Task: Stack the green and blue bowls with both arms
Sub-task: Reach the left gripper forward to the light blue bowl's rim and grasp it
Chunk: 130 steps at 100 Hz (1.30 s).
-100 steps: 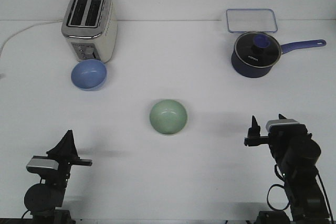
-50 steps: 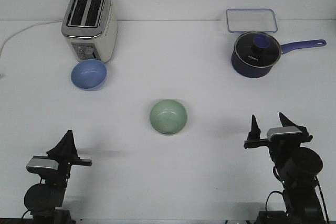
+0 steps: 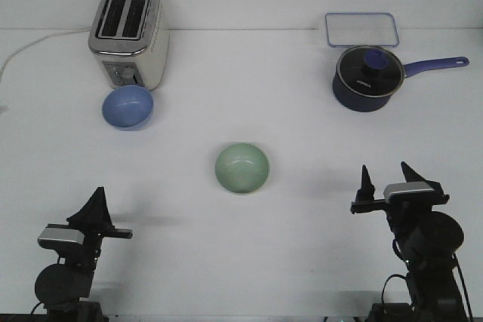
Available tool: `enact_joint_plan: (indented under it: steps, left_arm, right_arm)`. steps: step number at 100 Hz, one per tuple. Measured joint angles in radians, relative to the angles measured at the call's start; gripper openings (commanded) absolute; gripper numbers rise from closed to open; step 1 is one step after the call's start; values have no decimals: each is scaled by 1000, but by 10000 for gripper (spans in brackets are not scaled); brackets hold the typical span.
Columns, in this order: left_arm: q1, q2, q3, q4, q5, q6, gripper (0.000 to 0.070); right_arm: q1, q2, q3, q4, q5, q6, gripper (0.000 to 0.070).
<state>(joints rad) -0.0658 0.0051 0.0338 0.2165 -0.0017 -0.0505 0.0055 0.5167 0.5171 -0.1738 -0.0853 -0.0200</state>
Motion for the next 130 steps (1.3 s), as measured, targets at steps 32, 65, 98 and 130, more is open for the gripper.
enact_joint_plan:
  steps: [32, 65, 98, 130]
  left_arm:
    - [0, 0, 5, -28, -3, -4, 11]
    - [0, 119, 303, -265, -104, -23, 11]
    - [0, 510, 743, -559, -34, -27, 11]
    - [0, 900, 1024, -843, 27, -6, 11]
  right_arm:
    - [0, 0, 0, 0, 4, 0, 547]
    - [0, 0, 0, 0, 7, 0, 547]
    - [0, 0, 0, 0, 7, 0, 547]
    - [0, 0, 0, 0, 7, 0, 547]
